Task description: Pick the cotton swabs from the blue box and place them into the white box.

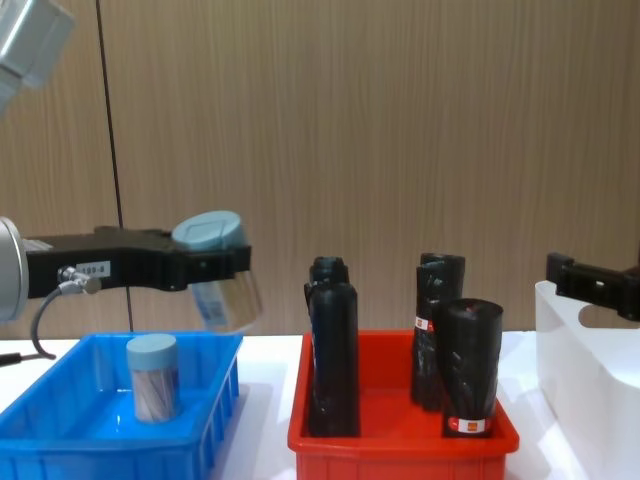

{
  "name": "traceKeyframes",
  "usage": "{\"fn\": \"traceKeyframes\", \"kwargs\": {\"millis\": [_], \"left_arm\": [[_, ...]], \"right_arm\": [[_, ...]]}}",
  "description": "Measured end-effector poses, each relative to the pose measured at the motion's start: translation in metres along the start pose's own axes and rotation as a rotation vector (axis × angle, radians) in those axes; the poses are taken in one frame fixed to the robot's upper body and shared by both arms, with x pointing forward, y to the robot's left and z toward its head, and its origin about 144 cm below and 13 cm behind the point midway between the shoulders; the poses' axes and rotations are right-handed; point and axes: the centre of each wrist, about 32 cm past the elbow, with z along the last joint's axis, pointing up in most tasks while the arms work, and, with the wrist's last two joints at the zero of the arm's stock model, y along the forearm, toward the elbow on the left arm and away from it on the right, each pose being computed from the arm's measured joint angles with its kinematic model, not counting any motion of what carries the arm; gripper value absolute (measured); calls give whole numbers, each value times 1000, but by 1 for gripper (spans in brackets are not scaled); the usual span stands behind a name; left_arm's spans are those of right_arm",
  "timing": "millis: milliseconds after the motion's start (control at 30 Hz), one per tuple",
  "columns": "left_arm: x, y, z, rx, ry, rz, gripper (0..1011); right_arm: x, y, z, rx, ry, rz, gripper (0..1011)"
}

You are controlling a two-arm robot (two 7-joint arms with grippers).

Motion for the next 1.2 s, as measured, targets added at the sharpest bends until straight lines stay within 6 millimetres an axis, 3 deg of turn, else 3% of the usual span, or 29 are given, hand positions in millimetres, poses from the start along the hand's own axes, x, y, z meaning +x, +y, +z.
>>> {"fn": "traceKeyframes", "kwargs": {"millis": [833,1200], "left_arm": [[17,-13,-8,-111,64,-419,660],[18,-23,-11,-121,79,-520,660]], "right_arm": [[0,0,0,0,0,0,1002],[0,0,0,0,0,0,1002]]}}
